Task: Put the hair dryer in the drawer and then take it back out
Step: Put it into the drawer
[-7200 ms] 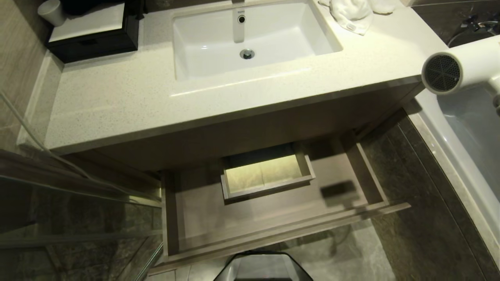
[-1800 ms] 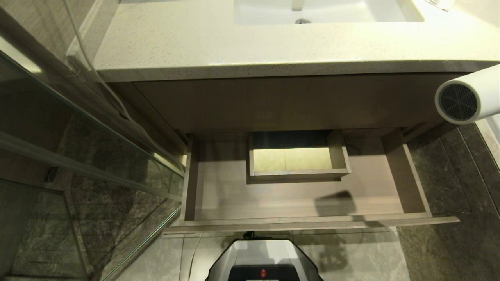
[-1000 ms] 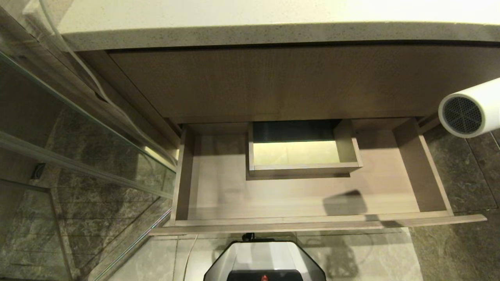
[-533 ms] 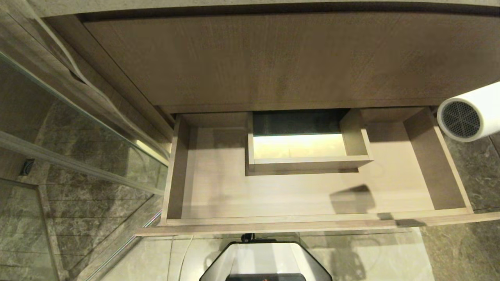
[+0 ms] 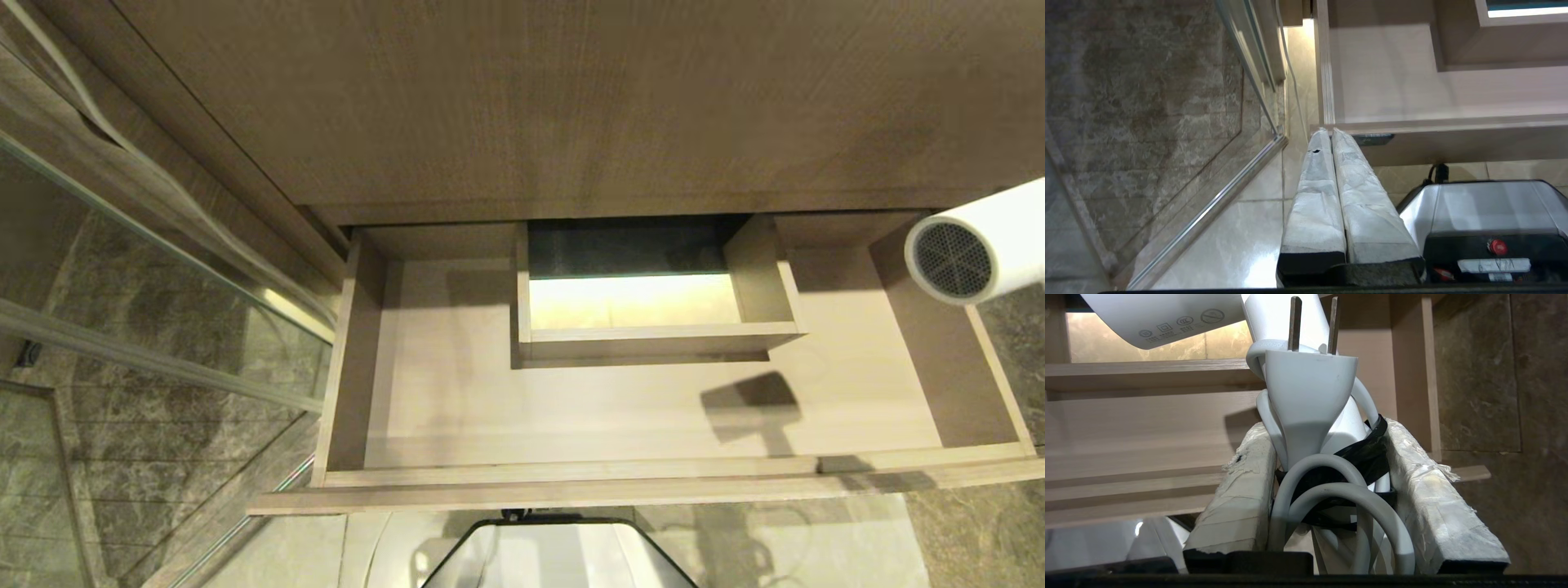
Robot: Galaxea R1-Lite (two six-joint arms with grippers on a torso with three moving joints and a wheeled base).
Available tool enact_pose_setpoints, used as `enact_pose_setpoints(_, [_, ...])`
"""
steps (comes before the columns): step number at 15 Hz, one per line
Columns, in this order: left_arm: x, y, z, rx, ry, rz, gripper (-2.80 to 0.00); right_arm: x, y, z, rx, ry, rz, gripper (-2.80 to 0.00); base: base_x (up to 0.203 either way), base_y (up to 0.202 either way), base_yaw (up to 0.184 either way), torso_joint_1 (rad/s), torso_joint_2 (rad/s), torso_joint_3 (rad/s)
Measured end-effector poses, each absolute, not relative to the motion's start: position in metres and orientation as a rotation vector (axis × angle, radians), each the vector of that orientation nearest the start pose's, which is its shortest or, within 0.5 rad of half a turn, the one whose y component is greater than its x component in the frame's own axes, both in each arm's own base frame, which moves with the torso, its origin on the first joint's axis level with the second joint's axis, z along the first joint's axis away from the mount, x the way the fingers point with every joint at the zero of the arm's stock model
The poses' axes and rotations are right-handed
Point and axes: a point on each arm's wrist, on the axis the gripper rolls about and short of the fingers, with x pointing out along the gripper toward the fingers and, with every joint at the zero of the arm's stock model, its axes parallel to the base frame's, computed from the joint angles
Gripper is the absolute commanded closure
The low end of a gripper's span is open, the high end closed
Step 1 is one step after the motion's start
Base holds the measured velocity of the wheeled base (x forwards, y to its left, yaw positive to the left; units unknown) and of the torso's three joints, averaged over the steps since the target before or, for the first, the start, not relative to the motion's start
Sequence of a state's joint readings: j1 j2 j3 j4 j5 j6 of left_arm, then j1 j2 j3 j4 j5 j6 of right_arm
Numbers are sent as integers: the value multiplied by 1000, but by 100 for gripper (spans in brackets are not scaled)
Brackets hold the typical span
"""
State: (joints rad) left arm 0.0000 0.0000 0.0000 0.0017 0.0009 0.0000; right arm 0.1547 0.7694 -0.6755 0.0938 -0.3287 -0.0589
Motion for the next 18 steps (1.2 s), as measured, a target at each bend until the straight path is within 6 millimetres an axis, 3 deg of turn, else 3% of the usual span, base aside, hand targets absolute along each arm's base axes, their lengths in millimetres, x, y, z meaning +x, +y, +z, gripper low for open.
enact_pose_setpoints(4, [-23,0,75,0,1,1,0,74,4,243,-112,236,-174,0,0,0,0,128,121,236])
enact_pose_setpoints(9, [-23,0,75,0,2,1,0,105,0,234,-116,370,-249,0,0,0,0,50,19,69])
enact_pose_setpoints(18, [-23,0,75,0,2,1,0,204,-31,222,-94,570,-410,0,0,0,0,0,0,0])
